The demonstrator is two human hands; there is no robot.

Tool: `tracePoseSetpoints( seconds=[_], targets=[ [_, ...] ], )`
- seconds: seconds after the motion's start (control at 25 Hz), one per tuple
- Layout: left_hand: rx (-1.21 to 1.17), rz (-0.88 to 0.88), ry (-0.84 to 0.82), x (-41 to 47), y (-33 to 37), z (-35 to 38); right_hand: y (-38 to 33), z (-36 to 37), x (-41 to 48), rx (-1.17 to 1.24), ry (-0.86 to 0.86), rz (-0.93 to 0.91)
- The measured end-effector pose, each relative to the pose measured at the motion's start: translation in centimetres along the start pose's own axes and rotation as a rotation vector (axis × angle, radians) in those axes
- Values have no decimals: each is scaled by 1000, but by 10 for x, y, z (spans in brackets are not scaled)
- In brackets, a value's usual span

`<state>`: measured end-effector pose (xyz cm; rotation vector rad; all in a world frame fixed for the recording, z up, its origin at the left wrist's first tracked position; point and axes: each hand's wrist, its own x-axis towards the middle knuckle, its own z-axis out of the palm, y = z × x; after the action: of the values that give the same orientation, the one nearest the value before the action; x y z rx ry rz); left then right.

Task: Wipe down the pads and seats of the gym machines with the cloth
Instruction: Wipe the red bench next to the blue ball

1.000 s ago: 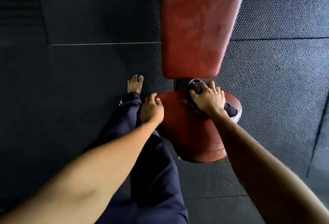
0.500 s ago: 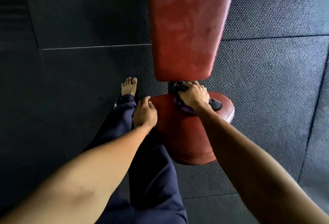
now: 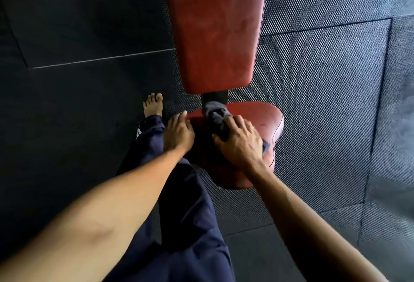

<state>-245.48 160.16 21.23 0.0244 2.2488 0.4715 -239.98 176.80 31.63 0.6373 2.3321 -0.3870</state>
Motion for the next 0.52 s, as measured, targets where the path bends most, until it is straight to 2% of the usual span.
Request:
tracePoseSetpoints(
  seconds=[0.08,0.16,0.32,0.44,0.52],
  targets=[
    [3,141,-3,0,5,-2,13,-2,22,-39,9,137],
    [16,214,-64,0,8,-3,-2,1,44,22,-27,212],
    [69,283,-128,-7,-2,1,-45,5,10,58,-45,52],
    [56,259,-145,-21,1,-4,-23,-12,-56,112,-2,-54],
    [35,261,-132,-31,8,-8,8,-23,-77,99,14,19]
  ],
)
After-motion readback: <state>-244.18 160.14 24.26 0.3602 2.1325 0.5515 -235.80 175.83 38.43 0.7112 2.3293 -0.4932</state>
